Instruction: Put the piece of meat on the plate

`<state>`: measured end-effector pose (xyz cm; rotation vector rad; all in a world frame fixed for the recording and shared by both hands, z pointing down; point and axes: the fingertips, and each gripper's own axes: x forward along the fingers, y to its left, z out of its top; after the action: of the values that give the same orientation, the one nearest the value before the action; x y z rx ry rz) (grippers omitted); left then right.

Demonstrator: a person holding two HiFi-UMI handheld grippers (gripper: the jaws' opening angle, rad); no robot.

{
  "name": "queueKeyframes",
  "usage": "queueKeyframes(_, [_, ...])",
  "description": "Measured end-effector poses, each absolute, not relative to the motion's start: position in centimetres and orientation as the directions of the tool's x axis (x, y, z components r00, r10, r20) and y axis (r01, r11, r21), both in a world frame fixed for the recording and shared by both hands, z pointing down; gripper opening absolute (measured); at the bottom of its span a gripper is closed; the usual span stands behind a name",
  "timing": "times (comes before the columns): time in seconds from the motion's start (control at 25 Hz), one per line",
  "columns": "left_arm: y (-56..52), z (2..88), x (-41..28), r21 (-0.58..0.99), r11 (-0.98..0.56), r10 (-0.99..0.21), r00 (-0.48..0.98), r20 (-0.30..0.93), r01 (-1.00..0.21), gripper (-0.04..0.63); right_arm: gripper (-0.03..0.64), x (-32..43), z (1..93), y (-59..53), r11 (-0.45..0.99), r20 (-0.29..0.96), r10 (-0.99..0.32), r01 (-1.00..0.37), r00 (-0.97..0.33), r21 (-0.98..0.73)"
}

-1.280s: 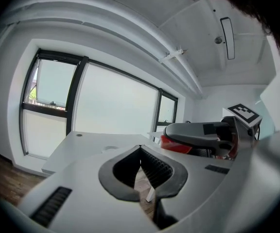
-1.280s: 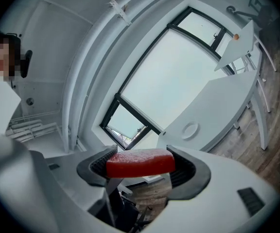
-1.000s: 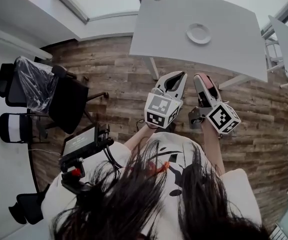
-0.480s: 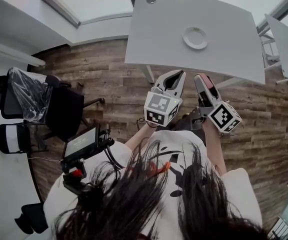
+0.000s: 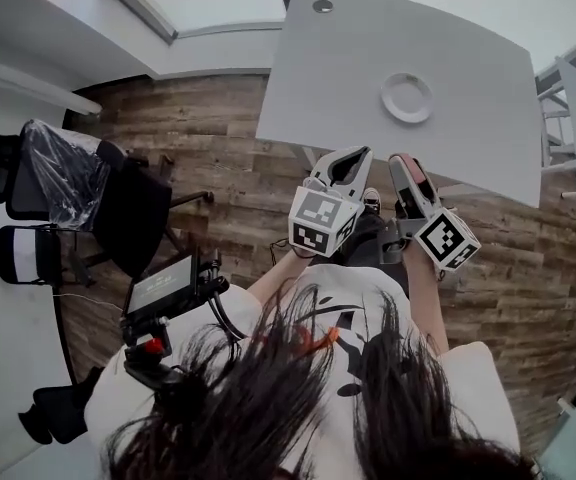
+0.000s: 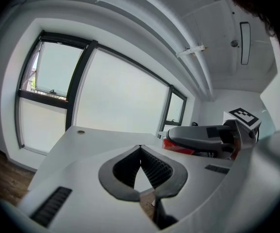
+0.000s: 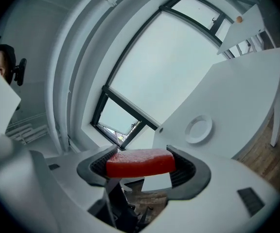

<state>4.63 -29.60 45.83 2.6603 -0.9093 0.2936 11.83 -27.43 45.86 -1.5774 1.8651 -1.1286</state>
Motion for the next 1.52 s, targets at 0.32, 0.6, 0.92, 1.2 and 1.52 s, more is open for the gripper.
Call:
queueKeyframes(0.32, [-32.6,45.1,4.4,0.230,-0.691,-0.621,0.726,0.295,-0.685,0.005,0.327,13.2,46.2,-31.0,0.021,0.214,-0.931,-0.631,-0.295,-0.775])
queueKeyframes(0.6, [-38.4,48.0,9.4,0.248,-0.669,-0.610,0.708,0.354,-0.701,0.005,0.327,18.6,50.6,-37.5,-0.019,0.321,-0.890,-0.678,-0.323,-0.735])
queueKeyframes(0.92, [-40.8,50.9,13.2,0.240,-0.689,-0.555,0.711,0.432,-0.683,0.005,0.327,21.6,55.4,-41.2,-0.040,0.437,-0.826,-0.737,-0.356,-0.675])
queueKeyframes(1.2, [-42.6,52.2,13.9,0.250,-0.674,-0.541,0.695,0.473,-0.695,0.005,0.327,21.4,58.7,-44.4,0.050,0.532,-0.743,-0.825,-0.407,-0.563])
queueKeyframes(1.52, [-43.4,52.1,13.7,0.261,-0.651,-0.556,0.682,0.476,-0.713,0.005,0.327,20.2,61.1,-46.0,0.206,0.641,-0.644,-0.901,-0.418,-0.381])
